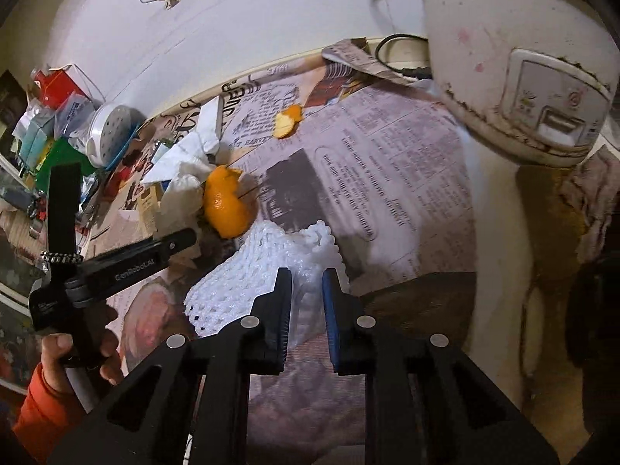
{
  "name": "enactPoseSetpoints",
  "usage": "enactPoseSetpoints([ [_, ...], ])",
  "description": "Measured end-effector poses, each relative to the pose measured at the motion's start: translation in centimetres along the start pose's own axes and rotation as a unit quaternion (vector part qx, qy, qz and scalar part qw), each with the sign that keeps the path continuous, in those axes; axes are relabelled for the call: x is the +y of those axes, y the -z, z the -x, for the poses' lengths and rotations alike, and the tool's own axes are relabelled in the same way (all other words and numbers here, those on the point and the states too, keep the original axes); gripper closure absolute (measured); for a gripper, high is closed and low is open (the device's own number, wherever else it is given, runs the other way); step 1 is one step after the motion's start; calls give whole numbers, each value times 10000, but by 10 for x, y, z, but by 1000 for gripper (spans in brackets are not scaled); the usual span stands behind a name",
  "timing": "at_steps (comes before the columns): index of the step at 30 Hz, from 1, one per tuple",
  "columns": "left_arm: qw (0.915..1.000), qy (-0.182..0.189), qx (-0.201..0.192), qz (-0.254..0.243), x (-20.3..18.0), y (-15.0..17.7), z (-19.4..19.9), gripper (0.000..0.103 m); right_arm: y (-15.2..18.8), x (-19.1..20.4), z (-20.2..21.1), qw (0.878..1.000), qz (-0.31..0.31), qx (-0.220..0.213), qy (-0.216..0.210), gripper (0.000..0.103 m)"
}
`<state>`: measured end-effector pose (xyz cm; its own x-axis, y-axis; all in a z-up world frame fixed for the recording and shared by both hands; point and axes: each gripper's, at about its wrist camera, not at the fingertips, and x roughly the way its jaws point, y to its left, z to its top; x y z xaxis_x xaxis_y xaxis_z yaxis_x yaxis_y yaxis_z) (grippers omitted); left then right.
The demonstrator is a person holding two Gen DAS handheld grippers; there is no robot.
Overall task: Collect trash
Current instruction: 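Grasp the white foam net with the right tool while the left tool grasps the crumpled white tissue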
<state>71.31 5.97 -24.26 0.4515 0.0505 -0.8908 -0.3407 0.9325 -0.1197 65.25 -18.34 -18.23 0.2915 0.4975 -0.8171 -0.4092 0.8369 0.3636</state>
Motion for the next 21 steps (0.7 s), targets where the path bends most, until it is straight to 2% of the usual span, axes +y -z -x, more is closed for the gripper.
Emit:
enactPoseSetpoints([
  [2, 9999, 65, -143, 51, -1, 4, 7, 71, 1, -1, -1, 10000, 2, 10, -18, 88],
  [5, 9996, 94, -279, 31, -5, 9, 19, 76, 3, -1, 1, 10000, 29, -34, -39, 89],
  [14, 9961, 380, -779, -178, 6, 28, 82, 78, 14, 33, 31, 9989, 107, -457, -9, 90],
  [18, 9919, 506, -1098, -378, 26, 49, 119, 78, 28, 60, 46, 9975, 160, -680, 101, 90],
  [21, 9892, 651, -1195, -543, 46, 73, 140, 78, 47, 84, 54, 9961, 153, -832, 232, 90],
])
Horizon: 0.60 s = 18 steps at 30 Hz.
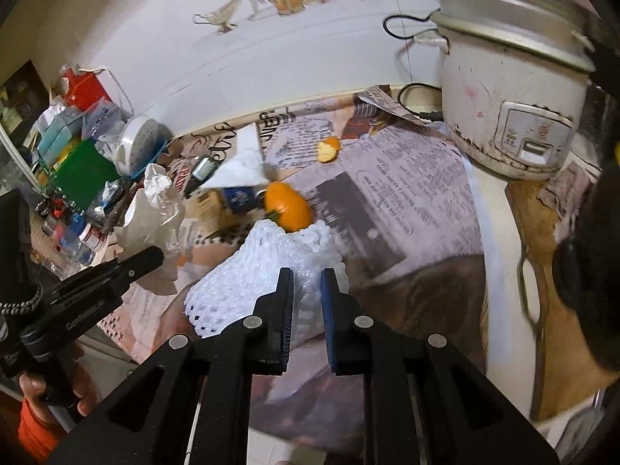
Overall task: Collect trash
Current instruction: 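Grasp the white foam net with the right tool while the left tool grasps the crumpled white tissue, then carry the foam net and tissue down over the white bucket with both tools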
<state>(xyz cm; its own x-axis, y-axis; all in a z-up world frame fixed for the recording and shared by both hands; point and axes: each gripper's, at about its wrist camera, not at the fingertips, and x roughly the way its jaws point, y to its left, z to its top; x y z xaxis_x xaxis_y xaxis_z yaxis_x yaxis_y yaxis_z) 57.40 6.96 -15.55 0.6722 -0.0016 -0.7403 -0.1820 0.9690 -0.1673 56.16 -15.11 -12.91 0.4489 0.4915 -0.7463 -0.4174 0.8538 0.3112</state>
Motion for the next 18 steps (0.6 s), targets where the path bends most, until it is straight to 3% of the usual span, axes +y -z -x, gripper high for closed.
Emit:
enactPoseSetpoints([
  [11, 9972, 208, -125, -714, 63, 102, 94, 78, 97, 96, 38, 9974, -299, -590, 282, 90],
  [18, 9951, 327, 171, -922, 82, 149, 128, 78, 149, 130, 56, 9972, -526, -361, 383, 90],
])
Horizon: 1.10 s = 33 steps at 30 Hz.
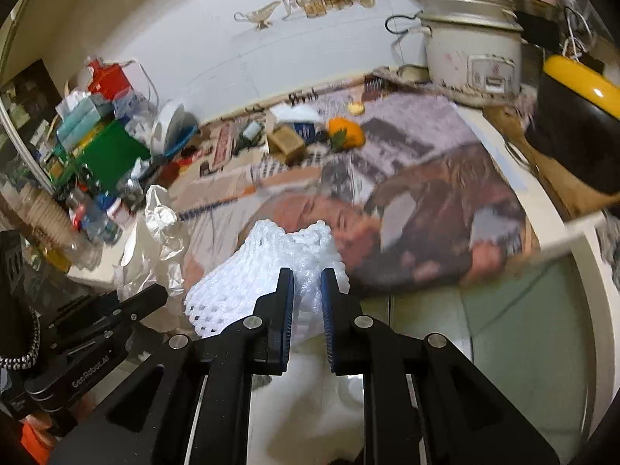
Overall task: Collect trash
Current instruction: 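Carry the foam net and tissue down over the white bucket with both tools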
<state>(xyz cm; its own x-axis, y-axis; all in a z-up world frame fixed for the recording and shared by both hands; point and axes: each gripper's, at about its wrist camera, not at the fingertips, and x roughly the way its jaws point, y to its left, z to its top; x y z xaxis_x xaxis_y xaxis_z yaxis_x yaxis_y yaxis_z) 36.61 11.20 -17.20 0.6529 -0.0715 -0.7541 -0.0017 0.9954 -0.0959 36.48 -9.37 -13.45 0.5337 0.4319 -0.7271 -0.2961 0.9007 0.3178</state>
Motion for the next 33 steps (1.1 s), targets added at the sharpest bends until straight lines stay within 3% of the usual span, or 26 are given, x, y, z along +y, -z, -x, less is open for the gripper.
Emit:
enactPoseSetpoints([
  [8, 9984, 258, 474, 146, -9, 49, -9, 78, 39, 2, 4, 9989, 118, 385, 221, 90],
  [14, 9937, 361, 999, 362, -19, 95, -58, 78, 69, -23, -23, 9968, 30, 739, 288, 90],
  [21, 9873, 398, 1378, 682, -29, 164, -149, 78, 126, -70, -90, 9927, 145, 1124, 410, 90],
  [31, 9754, 432, 1889, 1052, -10, 287, -320, 77, 246, -143, -237, 9863, -49, 1527, 623, 90],
  [33, 9704, 637, 2088, 1037, -3, 309, -351, 77, 270, -154, -266, 9851, -112, 1588, 644, 90],
])
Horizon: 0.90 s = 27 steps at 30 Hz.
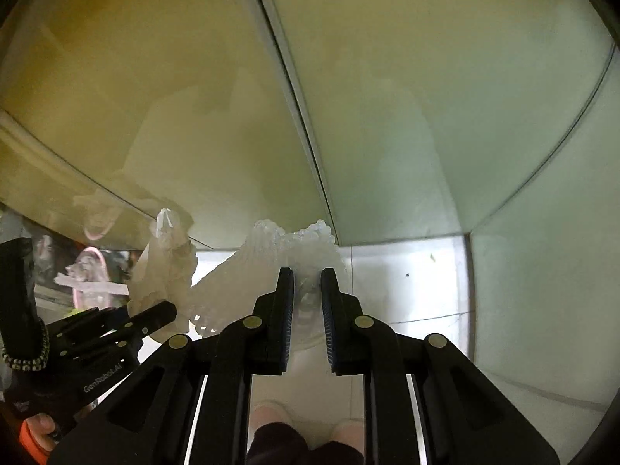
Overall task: Collect trash
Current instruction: 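Carry the foam net and tissue down over the white bucket with both tools, then open both tools to drop the net and tissue into the bucket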
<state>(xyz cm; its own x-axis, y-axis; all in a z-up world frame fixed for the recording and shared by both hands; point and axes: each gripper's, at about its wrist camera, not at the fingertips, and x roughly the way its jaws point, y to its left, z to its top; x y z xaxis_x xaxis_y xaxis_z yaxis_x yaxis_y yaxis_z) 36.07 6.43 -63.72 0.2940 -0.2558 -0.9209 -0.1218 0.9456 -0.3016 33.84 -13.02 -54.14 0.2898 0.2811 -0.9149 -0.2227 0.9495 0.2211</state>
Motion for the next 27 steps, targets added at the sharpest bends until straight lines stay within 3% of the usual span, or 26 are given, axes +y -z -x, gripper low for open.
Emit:
enactPoseSetpoints([
  [5, 9991, 83, 419, -82, 29, 17, -93, 77, 27, -11, -85, 9997, -2, 237, 16, 90],
  [12, 9970, -30, 711, -293, 45, 25, -167, 76, 41, -13, -152, 9982, 324, 496, 6, 85],
  [17, 9953, -205, 818, -475, 54, 31, -191, 66, 49, -11, -178, 9963, 504, 693, -64, 82],
  [21, 9946, -314, 818, -554, 63, 36, -201, 64, 49, -9, -191, 9959, 530, 728, -47, 68],
  [27, 9959, -403, 629, -506, 59, 36, -182, 57, 42, -6, -174, 9960, 580, 682, -36, 66],
])
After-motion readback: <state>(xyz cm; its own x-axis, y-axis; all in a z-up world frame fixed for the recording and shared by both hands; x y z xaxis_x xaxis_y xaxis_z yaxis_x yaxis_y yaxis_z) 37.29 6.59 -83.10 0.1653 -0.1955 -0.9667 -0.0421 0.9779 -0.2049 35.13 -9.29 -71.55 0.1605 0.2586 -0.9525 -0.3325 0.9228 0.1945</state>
